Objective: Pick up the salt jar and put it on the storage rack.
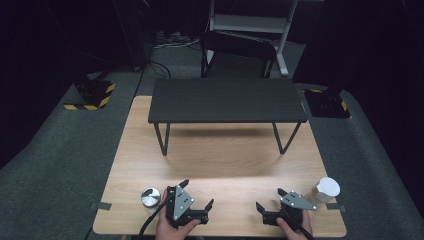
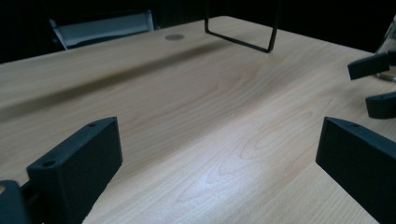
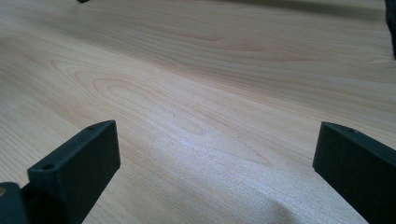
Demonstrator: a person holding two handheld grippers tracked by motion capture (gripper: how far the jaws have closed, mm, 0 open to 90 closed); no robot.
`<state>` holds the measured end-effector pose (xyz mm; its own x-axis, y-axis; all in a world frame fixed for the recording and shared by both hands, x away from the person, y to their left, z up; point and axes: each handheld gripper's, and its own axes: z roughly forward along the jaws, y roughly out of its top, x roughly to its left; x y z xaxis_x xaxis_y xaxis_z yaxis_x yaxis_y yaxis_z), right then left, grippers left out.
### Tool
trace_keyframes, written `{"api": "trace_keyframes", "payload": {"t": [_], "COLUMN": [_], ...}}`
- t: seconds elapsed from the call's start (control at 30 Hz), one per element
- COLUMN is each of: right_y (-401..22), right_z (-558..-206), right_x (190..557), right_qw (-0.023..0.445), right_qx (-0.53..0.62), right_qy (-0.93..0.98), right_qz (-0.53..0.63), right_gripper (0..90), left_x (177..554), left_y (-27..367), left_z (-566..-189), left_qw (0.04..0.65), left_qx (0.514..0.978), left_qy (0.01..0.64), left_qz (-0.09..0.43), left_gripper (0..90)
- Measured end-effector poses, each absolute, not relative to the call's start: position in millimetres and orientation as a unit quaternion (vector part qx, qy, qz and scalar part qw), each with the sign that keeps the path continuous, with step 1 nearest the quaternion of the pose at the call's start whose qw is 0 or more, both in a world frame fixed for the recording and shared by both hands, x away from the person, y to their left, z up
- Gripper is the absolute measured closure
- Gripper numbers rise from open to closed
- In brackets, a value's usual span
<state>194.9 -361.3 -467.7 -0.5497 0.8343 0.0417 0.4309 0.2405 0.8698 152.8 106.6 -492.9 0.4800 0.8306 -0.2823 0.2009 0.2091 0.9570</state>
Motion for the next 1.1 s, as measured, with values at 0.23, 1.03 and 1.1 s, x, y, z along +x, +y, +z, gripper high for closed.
{"api": "trace_keyframes", "payload": {"t": [0.23, 1.03, 1.1], "right_y": [-362, -361, -361], "right_z": [-468, -468, -468], "right_x": [194, 194, 193], "right_qw": [0.223, 0.224, 0.225], "right_qx": [0.419, 0.416, 0.416], "right_qy": [0.754, 0.756, 0.756], "right_qz": [0.453, 0.453, 0.453], "right_gripper": [0.5, 0.5, 0.5], "left_x": [143, 108, 107], "left_y": [121, 183, 186], "left_z": [-482, -504, -512], "left_qw": [0.64, 0.627, 0.628], "left_qx": [0.567, 0.509, 0.499], "left_qy": [0.445, 0.498, 0.506], "left_qz": [0.266, 0.317, 0.318], "left_gripper": [0.8, 0.8, 0.8]}}
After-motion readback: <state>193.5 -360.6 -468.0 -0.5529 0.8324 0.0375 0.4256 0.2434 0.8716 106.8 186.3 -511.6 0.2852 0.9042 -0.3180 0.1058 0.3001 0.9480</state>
